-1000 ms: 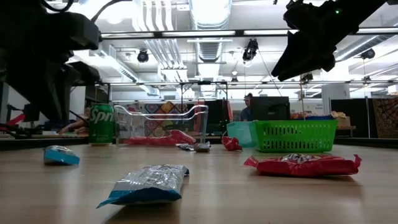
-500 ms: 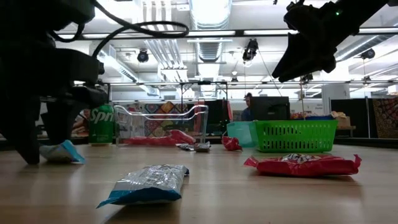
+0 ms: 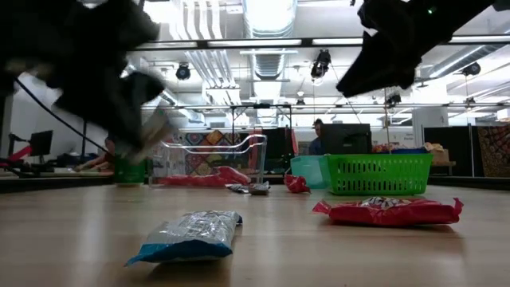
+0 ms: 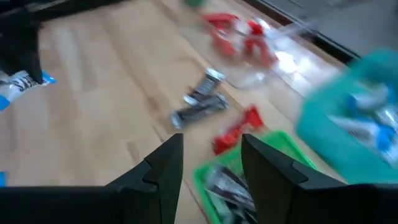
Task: Sort candy
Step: Put the white chocolate bar into the blue bin
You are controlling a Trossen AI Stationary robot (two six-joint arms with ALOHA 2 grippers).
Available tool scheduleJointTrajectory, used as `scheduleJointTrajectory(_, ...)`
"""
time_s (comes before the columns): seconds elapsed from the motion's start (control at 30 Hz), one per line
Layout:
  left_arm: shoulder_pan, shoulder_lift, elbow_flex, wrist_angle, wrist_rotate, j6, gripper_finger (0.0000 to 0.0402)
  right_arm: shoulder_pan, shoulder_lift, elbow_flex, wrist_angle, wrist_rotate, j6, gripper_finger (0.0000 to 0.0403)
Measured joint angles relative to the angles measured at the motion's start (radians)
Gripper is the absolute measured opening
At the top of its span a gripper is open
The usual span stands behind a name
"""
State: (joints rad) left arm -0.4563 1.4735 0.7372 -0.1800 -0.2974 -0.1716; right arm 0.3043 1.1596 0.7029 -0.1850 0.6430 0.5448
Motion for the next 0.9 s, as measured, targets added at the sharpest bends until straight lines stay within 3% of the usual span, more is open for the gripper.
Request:
scheduleJointTrajectory(0.13,0.030,-0.037,-0.001,0.251,-0.018,0.122,0.0016,0.014,0.073,0.000,0.194,-0.082,-0.157,0.0150)
scheduleJointTrajectory(0.27,0.071,-0.029,-0.005,0.499,-0.006,0.199,0.0014,0.023,0.161,-0.001,0.451,-0.233,-0.348,0.0150)
scheduleJointTrajectory(0.43,0.101,0.012,-0.013,0.637,0.026,0.214,0.0015,0.032,0.261,0.000,0.749,-0.330,-0.501,0.0150)
scheduleJointTrajectory(0.63,0.104,0.074,-0.014,0.769,0.027,0.212,0.0015,0.032,0.323,0.000,0.869,-0.346,-0.582,0.0150)
scheduleJointTrajectory(0.9,0.112,0.146,-0.014,0.875,0.026,0.201,0.0015,0.032,0.334,0.000,0.907,-0.470,-0.589,0.0150)
